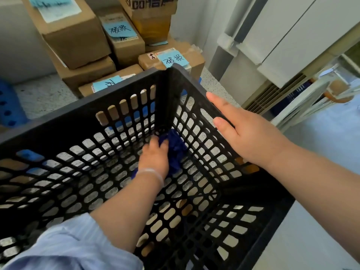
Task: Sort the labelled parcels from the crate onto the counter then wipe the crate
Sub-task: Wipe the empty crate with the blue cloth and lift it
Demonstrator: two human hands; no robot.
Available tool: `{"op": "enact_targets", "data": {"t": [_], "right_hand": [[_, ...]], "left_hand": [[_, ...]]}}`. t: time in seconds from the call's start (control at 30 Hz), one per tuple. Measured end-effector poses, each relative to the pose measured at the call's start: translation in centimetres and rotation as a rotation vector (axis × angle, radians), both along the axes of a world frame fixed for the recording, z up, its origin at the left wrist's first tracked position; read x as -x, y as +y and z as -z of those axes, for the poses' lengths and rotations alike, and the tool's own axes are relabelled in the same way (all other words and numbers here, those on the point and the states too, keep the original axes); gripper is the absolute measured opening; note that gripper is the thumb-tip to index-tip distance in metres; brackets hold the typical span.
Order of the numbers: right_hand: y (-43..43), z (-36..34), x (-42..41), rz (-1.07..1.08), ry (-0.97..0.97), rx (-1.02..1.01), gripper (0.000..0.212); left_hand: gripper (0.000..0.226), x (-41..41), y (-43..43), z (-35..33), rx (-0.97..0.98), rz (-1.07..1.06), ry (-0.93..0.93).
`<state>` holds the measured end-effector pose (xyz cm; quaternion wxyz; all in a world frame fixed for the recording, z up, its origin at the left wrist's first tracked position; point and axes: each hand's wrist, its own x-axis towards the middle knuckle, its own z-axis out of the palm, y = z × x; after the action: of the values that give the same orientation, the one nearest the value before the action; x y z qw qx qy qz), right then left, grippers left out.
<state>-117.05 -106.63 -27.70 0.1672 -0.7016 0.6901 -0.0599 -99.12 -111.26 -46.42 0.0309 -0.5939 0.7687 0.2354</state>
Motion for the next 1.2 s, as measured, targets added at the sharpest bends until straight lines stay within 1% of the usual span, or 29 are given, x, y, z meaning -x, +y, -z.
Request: {"op": "enact_targets", "data": {"t": [0.1,0.17,0.2,0.27,0.3,0.33,0.37,0.43,0.5,0.53,0.6,0.63,0.67,0.7,0.73,0.8,0.83,0.87,0.97,1.03,1.1,1.2], "right_hand": [[0.0,-0.1,0.0,-0.001,-0.03,-0.013,0.054],[-0.1,-0.1,-0.1,-0.009,-0.024,-0.011,0.054],[-0.1,-0.1,-0.1,-0.012,-0.02,-0.009,0.054],[-0.1,0.0,-0.1,-0.01,-0.031,-0.005,0.054],[0.0,-0.1,0.0,-0.005,-0.044,-0.004,0.053],[0.0,0.0,0.1,0.002,-0.063,-0.006,0.053],[0.0,0.0,0.2,0.008,-0.082,-0.011,0.052],[-0.1,0.0,0.2,0.004,-0.095,-0.014,0.053],[-0.3,0.1,0.1,-0.014,-0.068,-0.015,0.054],[-0.4,0.0,0.1,-0.022,-0.045,-0.02,0.056],[-0.4,-0.1,-0.1,-0.034,-0.001,-0.034,0.062],[-0.4,-0.2,-0.1,-0.04,0.006,-0.032,0.065],[-0.3,-0.3,-0.2,-0.048,-0.002,-0.025,0.066],[-0.3,-0.3,-0.2,-0.056,-0.017,-0.018,0.067],[-0.3,-0.3,-0.1,-0.06,-0.031,-0.015,0.067],[-0.3,-0.1,0.0,-0.055,-0.044,-0.018,0.065],[-0.3,-0.1,0.1,-0.048,-0.052,-0.018,0.065],[-0.2,0.0,0.2,-0.04,-0.07,-0.017,0.065],[-0.2,0.2,0.5,-0.03,-0.161,-0.018,0.061],[-0.2,0.4,0.7,-0.035,-0.222,-0.018,0.059],[-0.2,0.6,0.9,-0.028,-0.303,-0.014,0.057],[-0.2,0.8,1.1,-0.015,-0.428,-0.004,0.061]], "left_hand": [[0.06,1.7,2.4,-0.5,-0.063,0.122,-0.013],[0.053,2.1,3.7,-0.7,-0.117,0.253,0.061],[0.051,2.4,4.8,-0.9,-0.153,0.362,0.1],[0.05,3.4,7.4,-1.8,-0.272,0.597,0.138],[0.05,3.9,8.5,-2.3,-0.339,0.66,0.148],[0.051,4.1,9.2,-2.4,-0.394,0.665,0.151],[0.051,4.1,9.2,-2.6,-0.444,0.616,0.171],[0.048,3.3,8.0,-3.0,-0.586,0.412,0.291],[0.041,2.1,6.1,-3.8,-0.778,0.089,0.547],[0.039,1.5,5.3,-4.2,-0.823,-0.098,0.705],[0.036,0.6,3.7,-5.6,-0.775,-0.419,0.993],[0.035,0.3,2.8,-6.4,-0.696,-0.53,1.108],[0.034,0.0,1.7,-7.2,-0.59,-0.599,1.212],[0.038,-0.2,0.5,-8.2,-0.461,-0.614,1.299],[0.044,-0.4,-0.7,-9.2,-0.326,-0.587,1.349],[0.057,-0.3,-2.7,-11.1,-0.073,-0.476,1.329],[0.063,0.1,-3.2,-11.4,0.006,-0.452,1.308],[0.066,0.8,-3.3,-11.5,0.034,-0.448,1.312],[0.062,3.1,-2.2,-11.2,-0.029,-0.534,1.353],[0.054,3.9,-1.4,-10.9,-0.042,-0.53,1.302],[0.048,4.2,0.1,-10.7,-0.06,-0.441,1.241],[0.046,4.7,4.0,-10.7,-0.098,-0.2,1.212]]}}
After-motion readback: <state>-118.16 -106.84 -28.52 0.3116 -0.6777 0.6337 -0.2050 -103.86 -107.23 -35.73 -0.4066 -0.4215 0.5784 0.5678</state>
